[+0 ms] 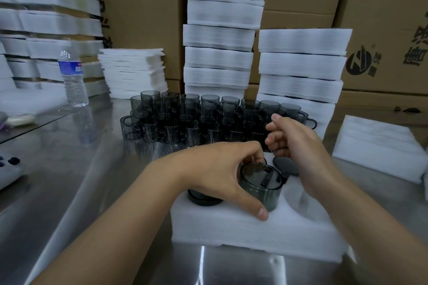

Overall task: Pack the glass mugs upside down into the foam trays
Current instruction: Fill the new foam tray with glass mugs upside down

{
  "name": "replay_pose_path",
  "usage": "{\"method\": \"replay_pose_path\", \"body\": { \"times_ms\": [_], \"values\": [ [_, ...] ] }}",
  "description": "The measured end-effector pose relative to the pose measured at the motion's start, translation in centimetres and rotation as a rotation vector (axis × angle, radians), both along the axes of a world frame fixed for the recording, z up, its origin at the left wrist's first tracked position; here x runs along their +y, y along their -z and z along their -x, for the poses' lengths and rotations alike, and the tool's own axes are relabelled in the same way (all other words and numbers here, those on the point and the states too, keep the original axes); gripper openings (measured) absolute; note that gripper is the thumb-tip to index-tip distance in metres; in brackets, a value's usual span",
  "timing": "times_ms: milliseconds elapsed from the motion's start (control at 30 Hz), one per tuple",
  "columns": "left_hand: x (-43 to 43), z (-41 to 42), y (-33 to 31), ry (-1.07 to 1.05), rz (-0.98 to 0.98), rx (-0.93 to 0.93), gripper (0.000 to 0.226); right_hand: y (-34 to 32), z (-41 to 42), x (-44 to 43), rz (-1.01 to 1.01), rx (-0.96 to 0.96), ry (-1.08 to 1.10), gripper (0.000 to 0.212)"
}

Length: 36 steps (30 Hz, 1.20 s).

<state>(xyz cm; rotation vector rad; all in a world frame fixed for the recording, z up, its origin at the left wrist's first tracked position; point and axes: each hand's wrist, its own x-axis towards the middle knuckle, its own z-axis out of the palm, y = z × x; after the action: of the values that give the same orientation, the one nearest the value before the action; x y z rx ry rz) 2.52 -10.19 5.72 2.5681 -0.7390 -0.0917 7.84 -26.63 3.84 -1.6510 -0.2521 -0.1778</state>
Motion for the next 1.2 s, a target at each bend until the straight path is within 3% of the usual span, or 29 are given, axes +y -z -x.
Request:
{"method": "replay_pose_path", "body": {
  "times_ms": [400, 633, 800, 1200],
  "values": [
    [-0.57, 0.05, 0.10, -0.097, -0.035, -0.001, 0.055, 0.11, -0.18, 0.03, 0.006, -0.005, -0.007, 0.026],
    [-0.32, 0.14, -0.03, -0.095, -0.082, 0.093, 0.058, 0.15, -0.15, 0.08, 0.011, -0.003, -0.016, 0.026],
    [-0.10, 0.05, -0.37, -0.092, -0.004, 0.129, 0.047, 0.25, -0.21, 0.03, 0.026, -0.011, -0.015, 0.026],
    [0.15, -0.10, -0.31, -0.081, -0.042, 0.121, 0.047, 0.21, -0.10, 0.02, 0.045, -0.016, -0.023, 0.027]
  ]
}}
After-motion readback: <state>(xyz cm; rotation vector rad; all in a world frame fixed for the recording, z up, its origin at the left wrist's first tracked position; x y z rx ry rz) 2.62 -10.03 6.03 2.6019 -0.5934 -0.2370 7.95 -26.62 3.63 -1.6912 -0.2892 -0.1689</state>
